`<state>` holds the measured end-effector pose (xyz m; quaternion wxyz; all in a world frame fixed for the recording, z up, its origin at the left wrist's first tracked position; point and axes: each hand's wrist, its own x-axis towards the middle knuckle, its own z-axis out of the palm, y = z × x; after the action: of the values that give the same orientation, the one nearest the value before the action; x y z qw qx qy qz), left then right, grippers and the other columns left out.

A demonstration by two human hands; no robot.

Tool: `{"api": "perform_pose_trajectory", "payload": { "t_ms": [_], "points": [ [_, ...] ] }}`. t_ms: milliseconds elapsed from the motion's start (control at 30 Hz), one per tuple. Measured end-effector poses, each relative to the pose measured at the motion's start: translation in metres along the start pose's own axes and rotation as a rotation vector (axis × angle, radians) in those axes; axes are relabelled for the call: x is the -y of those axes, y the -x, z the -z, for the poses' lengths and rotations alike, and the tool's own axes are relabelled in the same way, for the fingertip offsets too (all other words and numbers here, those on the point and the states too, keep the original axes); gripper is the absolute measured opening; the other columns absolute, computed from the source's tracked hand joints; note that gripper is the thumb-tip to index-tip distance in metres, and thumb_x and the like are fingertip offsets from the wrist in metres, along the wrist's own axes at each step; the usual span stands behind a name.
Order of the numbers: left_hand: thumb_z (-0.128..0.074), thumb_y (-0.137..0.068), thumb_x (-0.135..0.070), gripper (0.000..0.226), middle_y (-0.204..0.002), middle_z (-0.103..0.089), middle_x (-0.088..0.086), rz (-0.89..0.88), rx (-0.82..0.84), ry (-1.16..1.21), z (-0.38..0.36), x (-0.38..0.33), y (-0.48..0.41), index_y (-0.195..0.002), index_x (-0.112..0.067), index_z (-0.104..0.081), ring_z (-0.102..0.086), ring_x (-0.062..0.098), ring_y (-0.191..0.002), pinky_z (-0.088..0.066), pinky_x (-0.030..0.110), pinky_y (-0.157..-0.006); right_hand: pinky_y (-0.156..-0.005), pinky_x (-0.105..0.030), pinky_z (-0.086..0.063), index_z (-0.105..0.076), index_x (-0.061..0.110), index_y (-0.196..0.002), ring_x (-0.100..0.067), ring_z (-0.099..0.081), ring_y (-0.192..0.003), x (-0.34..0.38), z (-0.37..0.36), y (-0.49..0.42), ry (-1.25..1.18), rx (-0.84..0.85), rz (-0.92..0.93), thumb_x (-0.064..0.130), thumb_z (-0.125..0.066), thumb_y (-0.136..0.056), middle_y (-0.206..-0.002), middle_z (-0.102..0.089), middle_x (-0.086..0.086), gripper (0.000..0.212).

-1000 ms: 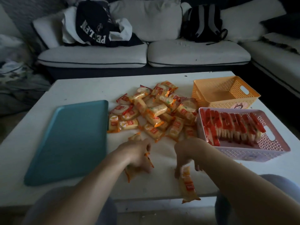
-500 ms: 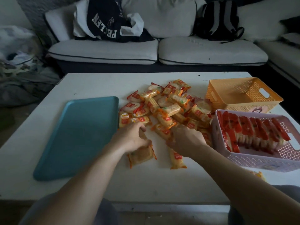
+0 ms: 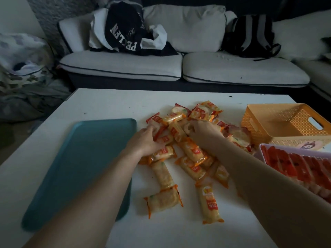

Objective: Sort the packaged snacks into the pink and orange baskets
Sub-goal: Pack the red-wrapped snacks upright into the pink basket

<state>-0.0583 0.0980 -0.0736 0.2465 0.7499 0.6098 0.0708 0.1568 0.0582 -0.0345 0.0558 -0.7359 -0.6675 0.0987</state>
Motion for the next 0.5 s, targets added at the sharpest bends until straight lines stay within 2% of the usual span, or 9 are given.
{"api": "perform_pose_trajectory", "payload": {
  "t_ms": [33, 100, 167, 200, 267, 333, 400, 500],
  "points": [
    [-0.072, -0.083, -0.059, 0.084, -0.149, -0.051, 0.003, 0.001, 0.007, -0.027, -0.003, 0.002, -0.005, -0.152, -0.027, -0.038, -0.054, 0.029, -0.131, -0.049, 0.041, -0.102, -0.059, -0.033, -0.056, -0.063, 0.015, -0.089, -0.02, -0.064, -0.075, 0.002, 0.001, -0.011, 0.047, 0.055, -0.016, 0.01, -0.047, -0.093, -0.089, -0.062, -0.002, 0.017],
    [-0.069, -0.087, -0.055, 0.072, -0.144, -0.058, 0.003, 0.006, -0.06, 0.001, -0.008, 0.01, -0.014, -0.149, -0.026, -0.046, -0.057, 0.028, -0.128, -0.05, 0.042, -0.102, -0.08, -0.037, -0.06, -0.063, 0.015, -0.101, -0.026, -0.065, -0.099, 0.005, -0.003, -0.036, 0.145, 0.19, -0.027, 0.008, -0.056, -0.09, -0.114, -0.06, -0.009, 0.014],
    [-0.06, -0.095, -0.051, 0.051, -0.132, -0.067, 0.002, 0.001, -0.164, 0.077, -0.009, 0.011, -0.016, -0.14, -0.027, -0.056, -0.063, 0.027, -0.12, -0.053, 0.042, -0.097, -0.093, -0.039, -0.055, -0.063, 0.015, -0.122, -0.031, -0.056, -0.12, 0.008, -0.003, -0.052, 0.244, 0.263, -0.024, 0.013, -0.066, -0.087, -0.134, -0.055, -0.01, 0.036],
    [-0.057, -0.097, -0.05, 0.049, -0.129, -0.068, 0.001, -0.005, -0.185, 0.076, -0.008, 0.01, -0.015, -0.14, -0.027, -0.056, -0.064, 0.027, -0.118, -0.053, 0.043, -0.096, -0.092, -0.034, -0.054, -0.063, 0.015, -0.127, -0.028, -0.057, -0.119, 0.01, -0.001, -0.055, 0.265, 0.294, -0.01, 0.016, -0.069, -0.087, -0.133, -0.058, -0.007, 0.04],
    [-0.06, -0.093, -0.048, 0.06, -0.135, -0.061, 0.003, -0.006, -0.135, 0.014, -0.009, 0.01, -0.016, -0.148, -0.03, -0.045, -0.059, 0.028, -0.122, -0.052, 0.045, -0.097, -0.083, -0.026, -0.05, -0.063, 0.011, -0.123, -0.023, -0.061, -0.109, 0.009, -0.001, -0.061, 0.269, 0.363, -0.018, 0.024, -0.072, -0.089, -0.118, -0.064, -0.003, 0.037],
    [-0.065, -0.087, -0.053, 0.075, -0.143, -0.047, 0.007, 0.028, -0.039, -0.074, -0.009, 0.007, -0.016, -0.153, -0.034, -0.034, -0.05, 0.032, -0.13, -0.048, 0.048, -0.103, -0.088, -0.028, -0.05, -0.061, 0.01, -0.125, -0.024, -0.061, -0.109, 0.004, -0.006, -0.064, 0.244, 0.316, -0.075, 0.033, -0.077, -0.083, -0.115, -0.065, -0.004, 0.051],
    [-0.064, -0.084, -0.063, 0.082, -0.148, -0.039, 0.01, 0.054, 0.0, -0.149, -0.009, 0.004, -0.017, -0.154, -0.038, -0.029, -0.042, 0.035, -0.136, -0.041, 0.05, -0.109, -0.095, -0.041, -0.052, -0.056, 0.013, -0.132, -0.029, -0.059, -0.116, -0.001, -0.012, -0.064, 0.247, 0.182, -0.129, 0.043, -0.078, -0.073, -0.121, -0.063, -0.005, 0.07],
    [-0.061, -0.082, -0.073, 0.083, -0.151, -0.033, 0.009, 0.081, 0.014, -0.187, -0.007, 0.001, -0.019, -0.153, -0.042, -0.03, -0.035, 0.035, -0.14, -0.033, 0.05, -0.113, -0.104, -0.051, -0.044, -0.044, 0.017, -0.142, -0.036, -0.047, -0.13, -0.006, 0.0, -0.055, 0.161, 0.028, -0.124, 0.057, -0.071, -0.077, -0.139, -0.053, -0.011, 0.081]
  ]
}}
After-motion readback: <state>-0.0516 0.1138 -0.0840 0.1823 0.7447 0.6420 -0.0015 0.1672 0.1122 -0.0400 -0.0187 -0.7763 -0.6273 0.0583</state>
